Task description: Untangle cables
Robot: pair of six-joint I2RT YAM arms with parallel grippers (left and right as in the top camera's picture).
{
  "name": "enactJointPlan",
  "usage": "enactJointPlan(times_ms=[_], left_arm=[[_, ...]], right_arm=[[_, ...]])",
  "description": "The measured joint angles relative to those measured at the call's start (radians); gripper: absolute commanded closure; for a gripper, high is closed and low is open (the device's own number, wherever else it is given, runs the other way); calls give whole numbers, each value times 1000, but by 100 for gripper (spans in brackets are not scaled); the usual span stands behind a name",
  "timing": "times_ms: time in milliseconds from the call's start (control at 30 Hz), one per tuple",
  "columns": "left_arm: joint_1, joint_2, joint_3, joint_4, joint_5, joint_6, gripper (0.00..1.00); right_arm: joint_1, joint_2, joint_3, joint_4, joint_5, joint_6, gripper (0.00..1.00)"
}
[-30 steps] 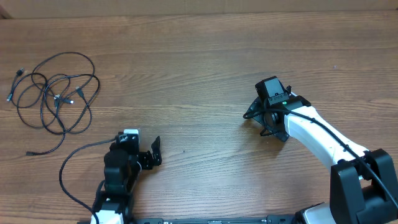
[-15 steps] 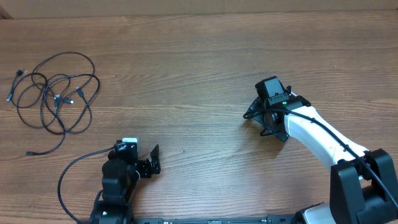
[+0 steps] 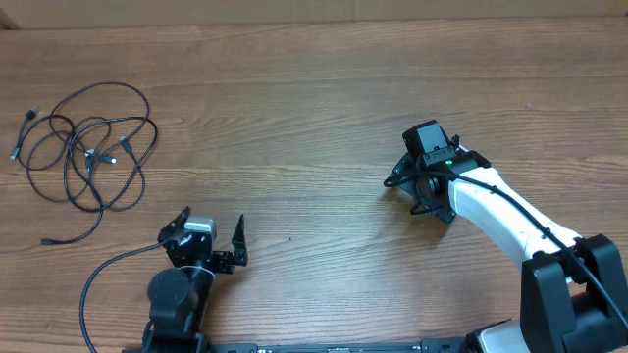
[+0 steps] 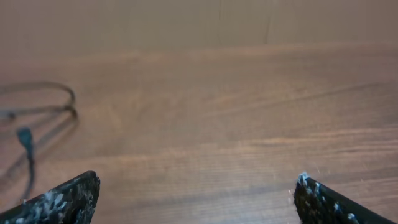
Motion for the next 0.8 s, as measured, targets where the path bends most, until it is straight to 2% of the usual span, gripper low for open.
enactJointPlan(times_ms=[400,800], left_arm=[[41,-141,0,0,-7,56,0],[41,-149,0,0,-7,53,0]], right_arm=[[0,0,0,0,0,0,0],[0,0,0,0,0,0,0]])
